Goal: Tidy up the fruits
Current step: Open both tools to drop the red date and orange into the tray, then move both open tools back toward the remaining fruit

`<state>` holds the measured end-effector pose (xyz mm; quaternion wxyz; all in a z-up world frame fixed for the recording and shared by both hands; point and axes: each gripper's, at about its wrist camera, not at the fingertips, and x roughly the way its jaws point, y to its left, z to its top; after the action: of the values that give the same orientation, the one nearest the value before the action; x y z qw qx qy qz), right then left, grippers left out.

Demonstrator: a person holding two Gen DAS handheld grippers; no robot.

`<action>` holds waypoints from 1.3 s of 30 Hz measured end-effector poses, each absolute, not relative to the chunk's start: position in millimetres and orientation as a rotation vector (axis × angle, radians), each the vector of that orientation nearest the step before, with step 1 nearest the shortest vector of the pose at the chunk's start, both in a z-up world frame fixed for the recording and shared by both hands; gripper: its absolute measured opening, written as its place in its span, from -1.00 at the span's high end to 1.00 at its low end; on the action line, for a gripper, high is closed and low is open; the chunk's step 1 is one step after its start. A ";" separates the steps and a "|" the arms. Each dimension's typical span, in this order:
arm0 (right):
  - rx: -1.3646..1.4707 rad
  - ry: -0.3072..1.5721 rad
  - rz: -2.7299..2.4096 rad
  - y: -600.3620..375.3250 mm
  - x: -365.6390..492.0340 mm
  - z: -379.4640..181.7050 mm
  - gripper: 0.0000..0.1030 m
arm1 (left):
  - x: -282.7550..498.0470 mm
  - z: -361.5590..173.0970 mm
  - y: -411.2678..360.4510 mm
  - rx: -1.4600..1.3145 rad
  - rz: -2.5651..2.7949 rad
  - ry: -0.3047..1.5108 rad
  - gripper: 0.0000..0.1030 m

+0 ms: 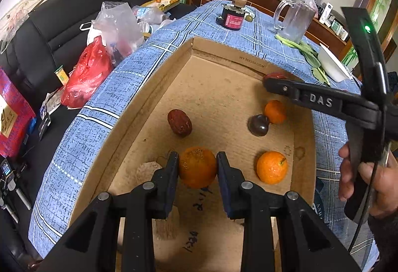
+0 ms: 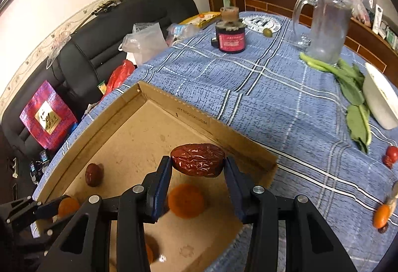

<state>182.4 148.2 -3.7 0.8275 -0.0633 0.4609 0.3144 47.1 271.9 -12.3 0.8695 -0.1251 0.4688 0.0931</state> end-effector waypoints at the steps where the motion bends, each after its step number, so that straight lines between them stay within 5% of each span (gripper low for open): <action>1: -0.134 0.986 0.669 150.6 184.8 -6.3 0.08 | 47.6 -12.9 272.5 -0.264 0.196 0.983 0.44; 18: -0.195 0.992 0.679 163.4 195.4 -22.6 0.07 | 61.0 -31.4 267.9 -0.206 0.231 1.019 0.39; 39: -0.194 0.961 0.640 122.5 151.2 7.5 0.04 | 36.5 -13.8 252.7 -0.186 0.275 0.978 -0.24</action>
<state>151.2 122.5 7.5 0.8334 -0.0913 0.4536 0.3021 36.5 252.7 -13.8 0.8697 -0.0888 0.4674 0.1313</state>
